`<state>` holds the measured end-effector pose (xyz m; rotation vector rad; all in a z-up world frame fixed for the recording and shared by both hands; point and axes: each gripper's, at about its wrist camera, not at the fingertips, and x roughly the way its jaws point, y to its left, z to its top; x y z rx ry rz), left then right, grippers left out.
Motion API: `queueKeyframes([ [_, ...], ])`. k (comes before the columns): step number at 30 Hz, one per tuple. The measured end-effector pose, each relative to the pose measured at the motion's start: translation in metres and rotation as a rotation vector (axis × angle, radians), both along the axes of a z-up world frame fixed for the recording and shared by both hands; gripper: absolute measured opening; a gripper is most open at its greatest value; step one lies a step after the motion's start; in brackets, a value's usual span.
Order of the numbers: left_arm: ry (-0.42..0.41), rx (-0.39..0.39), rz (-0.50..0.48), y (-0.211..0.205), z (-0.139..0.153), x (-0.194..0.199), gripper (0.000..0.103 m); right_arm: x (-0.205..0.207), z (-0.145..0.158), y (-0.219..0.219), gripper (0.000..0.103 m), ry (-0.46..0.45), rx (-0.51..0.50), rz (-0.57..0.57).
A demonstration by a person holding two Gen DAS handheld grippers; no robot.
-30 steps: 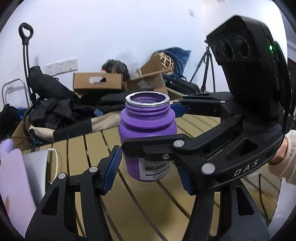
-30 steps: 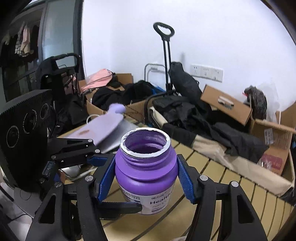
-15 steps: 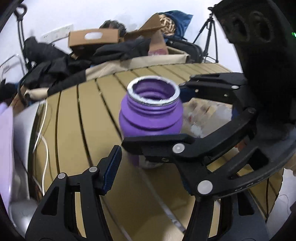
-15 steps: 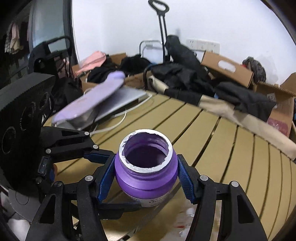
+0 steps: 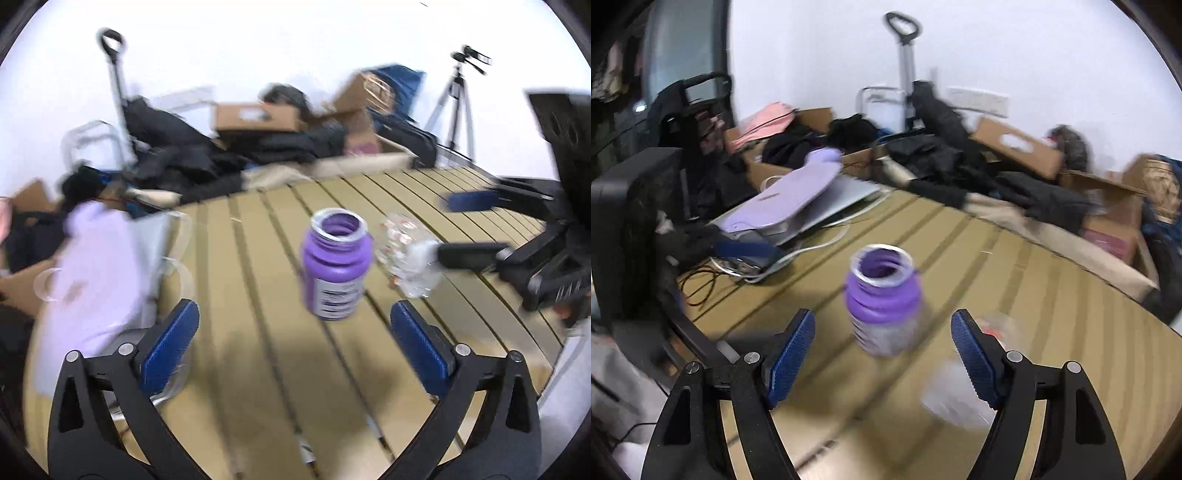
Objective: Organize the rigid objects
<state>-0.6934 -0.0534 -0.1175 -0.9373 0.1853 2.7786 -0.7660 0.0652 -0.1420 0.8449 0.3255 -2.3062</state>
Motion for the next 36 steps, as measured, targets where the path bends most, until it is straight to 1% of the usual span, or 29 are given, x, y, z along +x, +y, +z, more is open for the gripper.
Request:
queueKeyframes([
  [2,0.020,-0.014,0.071,-0.006,0.014,0.014,0.103,0.008,0.009,0.026,0.081,-0.003,0.025,-0.110],
  [3,0.021,-0.011,0.100,-0.008,0.019,0.020,0.103,0.010,0.012,0.035,0.081,-0.010,0.027,-0.147],
  [4,0.024,0.002,0.133,-0.012,0.026,0.030,0.103,0.015,0.016,0.048,0.081,-0.026,0.014,-0.190],
  [6,0.039,0.022,0.169,-0.018,0.038,0.049,0.103,0.032,0.025,0.067,0.081,-0.060,-0.023,-0.258],
  [8,0.050,0.028,0.203,-0.020,0.054,0.078,0.103,0.055,0.035,0.076,0.081,-0.071,-0.033,-0.301],
  [10,0.050,0.016,0.227,-0.019,0.063,0.102,0.103,0.080,0.045,0.080,0.081,-0.059,-0.043,-0.313],
  [12,0.044,0.025,0.250,-0.019,0.074,0.135,0.103,0.112,0.056,0.080,0.081,-0.048,-0.050,-0.329],
  [16,0.037,0.095,0.292,-0.016,0.093,0.208,0.103,0.178,0.078,0.077,0.081,-0.060,-0.068,-0.341],
  [19,0.018,0.101,0.309,-0.009,0.101,0.247,0.103,0.229,0.097,0.076,0.081,-0.042,-0.088,-0.346],
  [20,0.034,0.104,0.302,-0.005,0.107,0.267,0.103,0.250,0.104,0.077,0.081,-0.031,-0.088,-0.346],
  [22,0.065,0.093,0.302,0.000,0.118,0.295,0.103,0.279,0.113,0.080,0.081,-0.022,-0.092,-0.345],
  [23,0.090,0.087,0.296,0.004,0.126,0.317,0.103,0.300,0.120,0.084,0.081,-0.024,-0.107,-0.343],
  [24,0.108,0.084,0.297,0.005,0.132,0.331,0.103,0.313,0.124,0.085,0.081,-0.025,-0.116,-0.328],
  [26,0.141,0.090,0.304,0.008,0.143,0.362,0.103,0.352,0.135,0.092,0.081,0.002,-0.120,-0.306],
  [28,0.150,0.072,0.315,0.013,0.148,0.385,0.103,0.383,0.143,0.097,0.081,0.039,-0.113,-0.302],
  [29,0.136,0.051,0.324,0.016,0.148,0.398,0.103,0.404,0.147,0.102,0.081,0.056,-0.122,-0.297],
  [31,0.126,0.048,0.308,0.018,0.150,0.421,0.103,0.430,0.151,0.108,0.081,0.055,-0.139,-0.291],
  [32,0.127,0.050,0.289,0.021,0.151,0.438,0.103,0.447,0.153,0.112,0.081,0.044,-0.147,-0.290],
  [34,0.131,0.050,0.283,0.023,0.150,0.462,0.103,0.471,0.157,0.115,0.081,0.040,-0.154,-0.287],
  [36,0.131,0.054,0.276,0.025,0.148,0.489,0.103,0.505,0.163,0.117,0.081,0.065,-0.154,-0.279],
])
